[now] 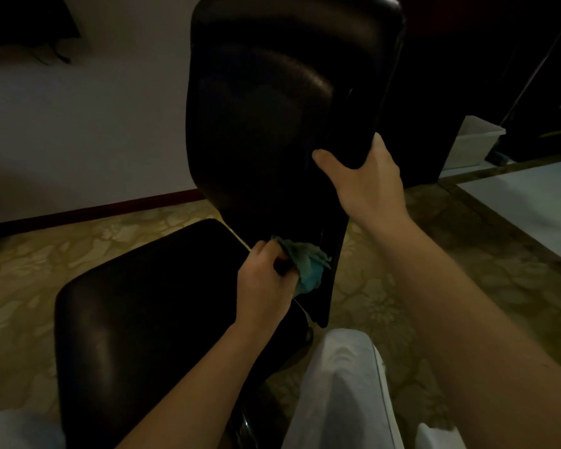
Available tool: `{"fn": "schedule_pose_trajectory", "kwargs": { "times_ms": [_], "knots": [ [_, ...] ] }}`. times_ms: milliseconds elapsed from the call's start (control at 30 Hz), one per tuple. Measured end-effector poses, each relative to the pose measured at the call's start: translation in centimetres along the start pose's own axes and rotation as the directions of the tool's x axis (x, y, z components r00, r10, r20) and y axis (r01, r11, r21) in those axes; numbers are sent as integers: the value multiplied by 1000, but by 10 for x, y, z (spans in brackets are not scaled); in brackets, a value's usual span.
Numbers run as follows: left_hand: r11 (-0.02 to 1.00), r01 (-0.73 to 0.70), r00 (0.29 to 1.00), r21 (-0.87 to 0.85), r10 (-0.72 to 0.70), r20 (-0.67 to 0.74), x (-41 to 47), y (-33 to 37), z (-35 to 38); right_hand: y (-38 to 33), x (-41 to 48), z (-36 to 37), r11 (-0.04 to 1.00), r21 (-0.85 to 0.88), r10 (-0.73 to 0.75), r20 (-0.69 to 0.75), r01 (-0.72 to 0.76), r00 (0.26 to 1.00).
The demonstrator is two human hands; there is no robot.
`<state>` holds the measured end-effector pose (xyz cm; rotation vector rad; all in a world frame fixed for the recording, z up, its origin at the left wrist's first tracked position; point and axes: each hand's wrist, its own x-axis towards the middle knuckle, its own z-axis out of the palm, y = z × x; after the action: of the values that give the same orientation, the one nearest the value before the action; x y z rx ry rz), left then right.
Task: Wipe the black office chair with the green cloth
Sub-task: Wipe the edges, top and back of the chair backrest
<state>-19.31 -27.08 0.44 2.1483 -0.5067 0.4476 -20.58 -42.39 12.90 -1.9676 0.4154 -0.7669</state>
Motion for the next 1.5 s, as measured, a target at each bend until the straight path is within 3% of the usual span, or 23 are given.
{"fn": "schedule_pose_trajectory", "kwargs": {
  "times_ms": [167,267,500,633,767,1167,1500],
  "knots": [
    [981,-98,987,-165,74,-143,27,28,-14,3,-1,2,1000,10,-3,-28,3,1000],
    [990,-59,995,-128,48,-88,21,23,-8,8,-3,7,993,107,43,7,-44,999],
    [998,59,997,-19,-58,41,-8,-6,11,35,-12,25,992,111,51,61,-57,997],
    [999,-23,1000,-43,23,-3,6,3,0,49,-25,33,986,136,82,138,-100,987],
    [985,-115,991,-131,104,-89,20,13,-7,54,-31,36,981,167,80,104,-97,991],
    [995,47,982,89,-62,180,-30,-45,29,51,-30,26,980,165,83,177,-113,981],
    [987,-5,999,-161,-3,-46,3,-15,8,54,-30,31,986,140,74,135,-93,988]
  ]
}}
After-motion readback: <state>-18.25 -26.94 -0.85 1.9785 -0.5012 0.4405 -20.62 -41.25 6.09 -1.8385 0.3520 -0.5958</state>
